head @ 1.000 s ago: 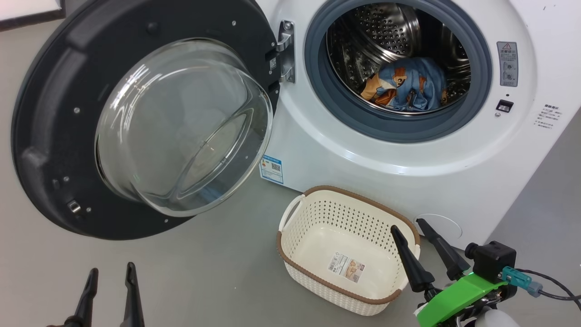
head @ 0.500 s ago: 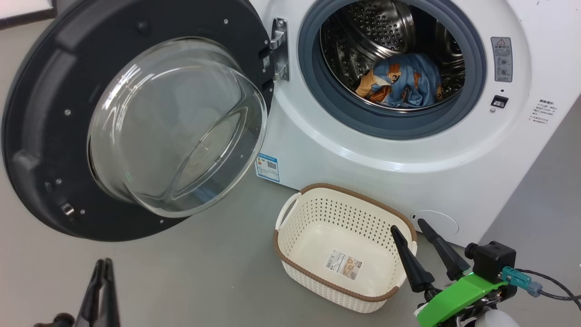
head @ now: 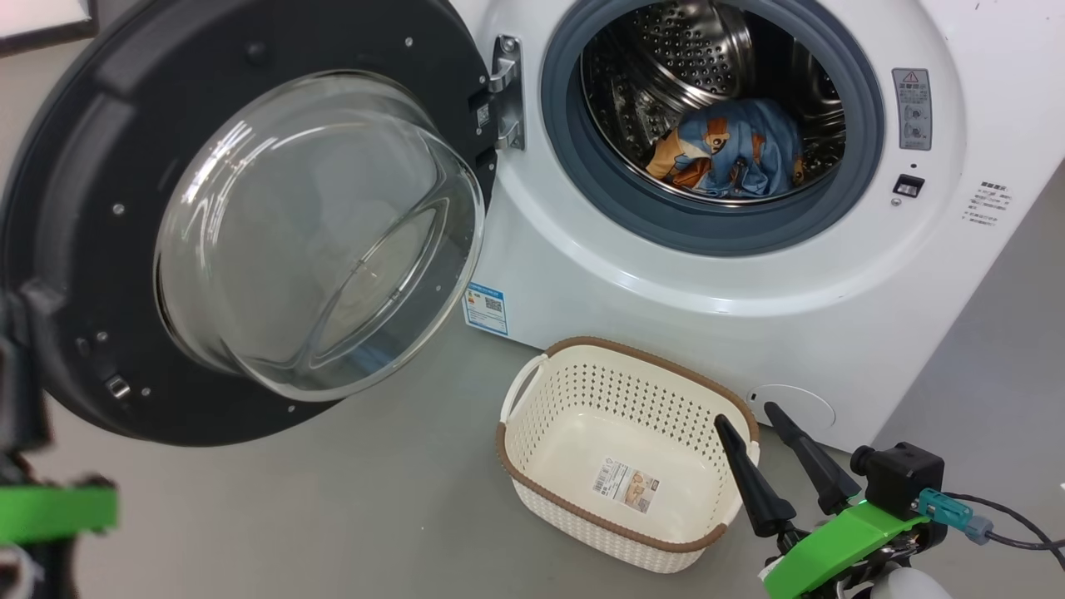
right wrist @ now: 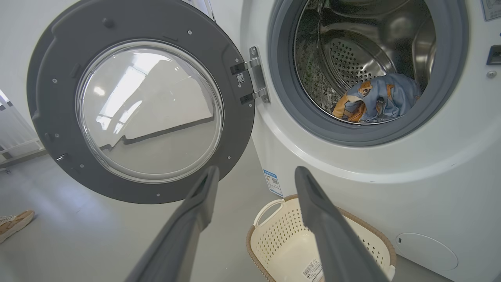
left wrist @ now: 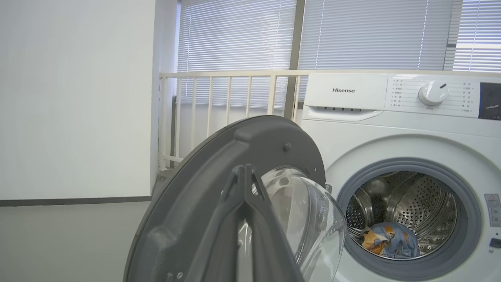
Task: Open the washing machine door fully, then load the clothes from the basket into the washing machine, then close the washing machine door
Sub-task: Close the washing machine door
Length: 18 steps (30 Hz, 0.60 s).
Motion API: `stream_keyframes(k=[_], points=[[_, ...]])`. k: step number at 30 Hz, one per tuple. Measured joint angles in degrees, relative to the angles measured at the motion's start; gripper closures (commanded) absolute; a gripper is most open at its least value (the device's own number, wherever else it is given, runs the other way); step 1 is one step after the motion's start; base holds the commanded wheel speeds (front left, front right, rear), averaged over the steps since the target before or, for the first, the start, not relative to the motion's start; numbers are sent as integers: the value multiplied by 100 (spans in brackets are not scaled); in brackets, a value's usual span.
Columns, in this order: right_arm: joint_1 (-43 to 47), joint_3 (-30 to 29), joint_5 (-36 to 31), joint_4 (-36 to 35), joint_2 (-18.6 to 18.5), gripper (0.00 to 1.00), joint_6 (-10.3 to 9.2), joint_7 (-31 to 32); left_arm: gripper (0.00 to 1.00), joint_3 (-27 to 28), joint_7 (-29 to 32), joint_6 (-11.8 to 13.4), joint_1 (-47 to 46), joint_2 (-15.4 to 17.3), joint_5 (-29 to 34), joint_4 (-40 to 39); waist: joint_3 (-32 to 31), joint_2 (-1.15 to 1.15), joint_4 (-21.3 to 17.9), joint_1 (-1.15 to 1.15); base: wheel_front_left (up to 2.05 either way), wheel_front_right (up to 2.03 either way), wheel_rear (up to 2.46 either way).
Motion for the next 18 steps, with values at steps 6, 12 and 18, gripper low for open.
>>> stream_keyframes(k=[6,12,18], points=[[-1,20,2,1,-66,0,0,0,100,557,673,-10,-1084,312,-1321,234,50,0,-98,0,0,0,0],[-4,45,2,1,-135,0,0,0,100,1120,1411,98,-2100,580,-2440,1268,131,0,-230,0,0,0,0],[-30,85,2,0,-207,0,0,0,100,1602,1791,160,-2926,976,-3072,2517,234,0,-393,0,0,0,0]])
